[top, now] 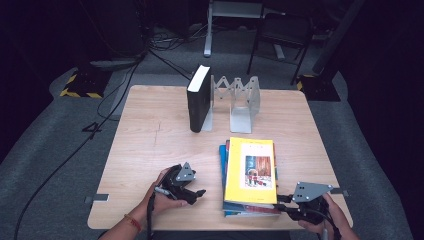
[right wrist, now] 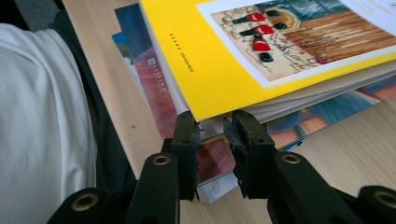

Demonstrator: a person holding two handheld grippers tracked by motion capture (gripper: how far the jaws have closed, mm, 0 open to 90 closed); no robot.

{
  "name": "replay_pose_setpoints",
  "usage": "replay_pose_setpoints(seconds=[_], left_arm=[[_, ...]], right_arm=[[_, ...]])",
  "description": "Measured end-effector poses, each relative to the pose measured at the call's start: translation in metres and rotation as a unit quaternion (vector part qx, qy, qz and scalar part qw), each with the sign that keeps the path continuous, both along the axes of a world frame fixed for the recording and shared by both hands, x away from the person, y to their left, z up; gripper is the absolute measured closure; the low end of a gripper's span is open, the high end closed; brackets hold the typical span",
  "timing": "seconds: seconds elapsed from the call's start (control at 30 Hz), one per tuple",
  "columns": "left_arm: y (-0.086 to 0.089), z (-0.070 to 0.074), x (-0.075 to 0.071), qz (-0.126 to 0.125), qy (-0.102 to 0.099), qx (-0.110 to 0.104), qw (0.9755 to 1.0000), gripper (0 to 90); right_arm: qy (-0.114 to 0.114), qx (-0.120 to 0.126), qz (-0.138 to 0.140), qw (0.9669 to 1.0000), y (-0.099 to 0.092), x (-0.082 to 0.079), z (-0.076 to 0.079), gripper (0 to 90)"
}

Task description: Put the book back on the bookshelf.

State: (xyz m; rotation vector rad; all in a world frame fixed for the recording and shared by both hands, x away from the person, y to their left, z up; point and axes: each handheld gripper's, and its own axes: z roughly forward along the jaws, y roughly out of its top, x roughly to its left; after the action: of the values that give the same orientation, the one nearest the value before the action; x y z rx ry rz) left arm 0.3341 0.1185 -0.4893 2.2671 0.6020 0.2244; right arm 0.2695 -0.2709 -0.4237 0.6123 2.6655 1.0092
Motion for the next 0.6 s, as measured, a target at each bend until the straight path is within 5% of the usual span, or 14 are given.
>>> replay_pose_setpoints(seconds=[0.33, 0.5, 0.6], left_arm=[[-0.010, 0.009, -0.003, -0.018, 0.009, -0.025, 0.9995, 21.1], [-0.013, 0.012, -0.005, -0.019, 0.005, -0.030, 0.9993, 21.1], [-0.016, 0.014, -0.005, -0.024, 0.004, -0.039, 0.9990, 21.4]], right_arm=[[0.000, -0.010, -0.019, 0.9998, -0.002, 0.004, -0.002, 52.2], [0.013, -0.010, -0.011, 0.9998, -0.011, 0.003, -0.002, 50.2], [0.006, -0.009, -0.029, 0.9995, -0.016, 0.004, 0.000, 55.3]])
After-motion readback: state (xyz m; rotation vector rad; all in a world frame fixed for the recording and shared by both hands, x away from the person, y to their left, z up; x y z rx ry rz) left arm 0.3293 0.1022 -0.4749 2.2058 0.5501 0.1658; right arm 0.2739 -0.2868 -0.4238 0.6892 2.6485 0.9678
